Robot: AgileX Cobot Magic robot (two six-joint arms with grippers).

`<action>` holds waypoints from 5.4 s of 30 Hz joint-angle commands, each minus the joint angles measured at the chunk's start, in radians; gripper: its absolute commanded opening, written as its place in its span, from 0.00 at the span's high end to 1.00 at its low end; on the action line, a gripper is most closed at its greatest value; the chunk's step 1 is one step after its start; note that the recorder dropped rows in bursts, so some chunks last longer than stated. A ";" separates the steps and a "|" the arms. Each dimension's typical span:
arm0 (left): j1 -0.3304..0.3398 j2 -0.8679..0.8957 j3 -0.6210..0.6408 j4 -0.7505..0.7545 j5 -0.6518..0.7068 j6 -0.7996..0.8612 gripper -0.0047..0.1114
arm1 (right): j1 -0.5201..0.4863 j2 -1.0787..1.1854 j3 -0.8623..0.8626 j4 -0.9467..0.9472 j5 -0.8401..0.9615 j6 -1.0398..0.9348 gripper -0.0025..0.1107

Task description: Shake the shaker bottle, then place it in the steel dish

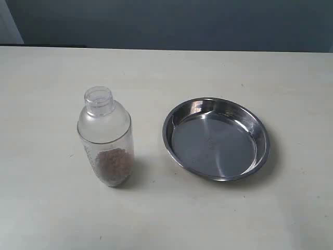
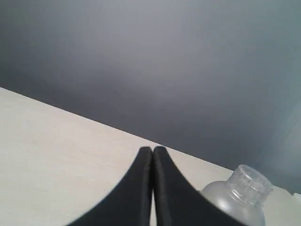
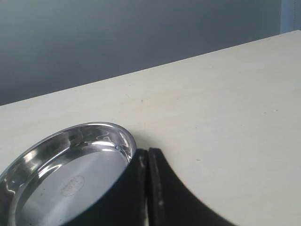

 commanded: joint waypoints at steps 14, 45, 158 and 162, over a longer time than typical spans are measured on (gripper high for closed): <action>-0.001 0.222 -0.202 0.726 -0.432 -0.282 0.96 | 0.002 -0.004 0.001 -0.003 -0.010 -0.006 0.98; -0.001 0.728 0.004 1.361 -0.613 -0.902 0.24 | 0.002 -0.004 0.001 -0.003 -0.010 -0.006 0.98; -0.001 1.758 -0.319 1.160 -1.065 -0.387 0.17 | 0.002 -0.004 0.001 -0.003 -0.010 -0.006 0.98; -0.001 1.788 -0.337 1.145 -1.066 -0.387 0.17 | 0.002 -0.004 0.001 -0.003 -0.010 -0.006 0.98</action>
